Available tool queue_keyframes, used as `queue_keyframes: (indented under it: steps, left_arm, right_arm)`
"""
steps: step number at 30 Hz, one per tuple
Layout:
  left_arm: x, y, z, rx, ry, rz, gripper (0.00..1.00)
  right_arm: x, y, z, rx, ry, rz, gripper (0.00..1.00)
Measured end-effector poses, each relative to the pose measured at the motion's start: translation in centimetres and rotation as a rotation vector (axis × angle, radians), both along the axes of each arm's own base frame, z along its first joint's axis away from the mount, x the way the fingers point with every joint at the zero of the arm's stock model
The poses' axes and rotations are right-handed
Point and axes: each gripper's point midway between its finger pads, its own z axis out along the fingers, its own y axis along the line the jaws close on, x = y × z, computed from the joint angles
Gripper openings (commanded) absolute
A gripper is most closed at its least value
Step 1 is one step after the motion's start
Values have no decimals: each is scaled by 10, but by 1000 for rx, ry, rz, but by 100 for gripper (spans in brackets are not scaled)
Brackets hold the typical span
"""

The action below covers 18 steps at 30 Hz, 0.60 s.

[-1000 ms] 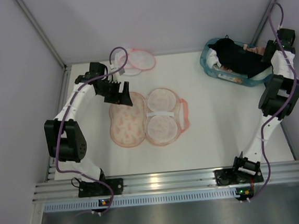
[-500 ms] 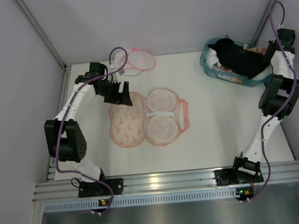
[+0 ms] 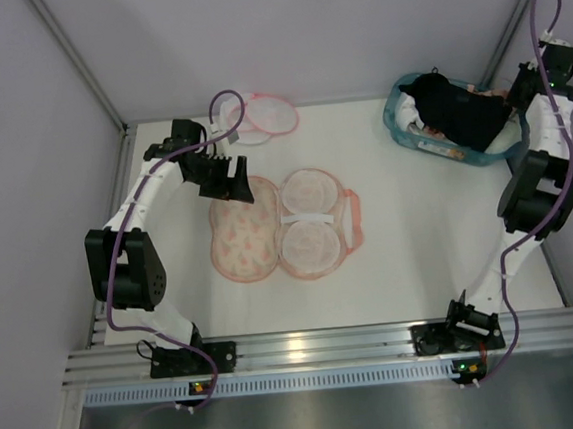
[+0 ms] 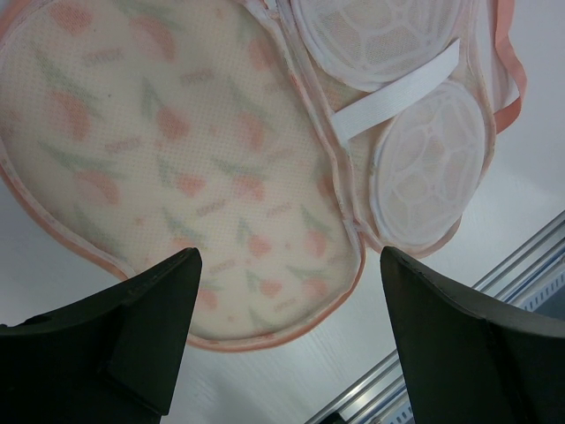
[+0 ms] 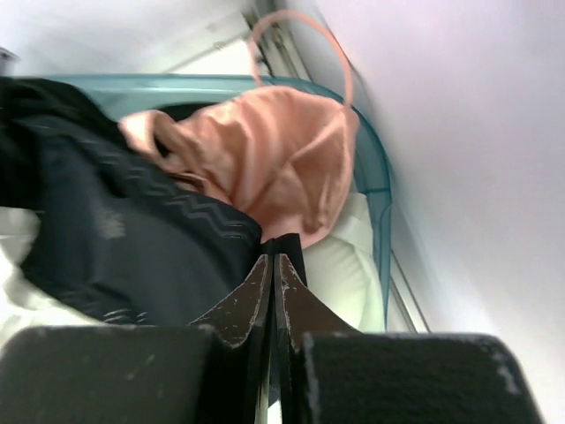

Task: Place the bra in the laundry bag and zip it closed
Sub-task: Pick up the bra from the bin.

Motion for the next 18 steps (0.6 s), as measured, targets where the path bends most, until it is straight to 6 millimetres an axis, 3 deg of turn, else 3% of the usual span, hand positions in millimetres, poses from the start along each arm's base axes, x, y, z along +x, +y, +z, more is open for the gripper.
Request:
queue_keyframes:
  steps: [3,10,18]
  left_arm:
    - [0,0,0,0,0,0,88]
    - [1,0,1,-1,-3,0,88]
    - [1,-7,8,-42,-9,-19,87]
  right_arm:
    - [-4,8,23,5,-46,17,0]
    - [-16,28,49,47,-97,67,0]
    - [-34,78,95,170,-206,203,0]
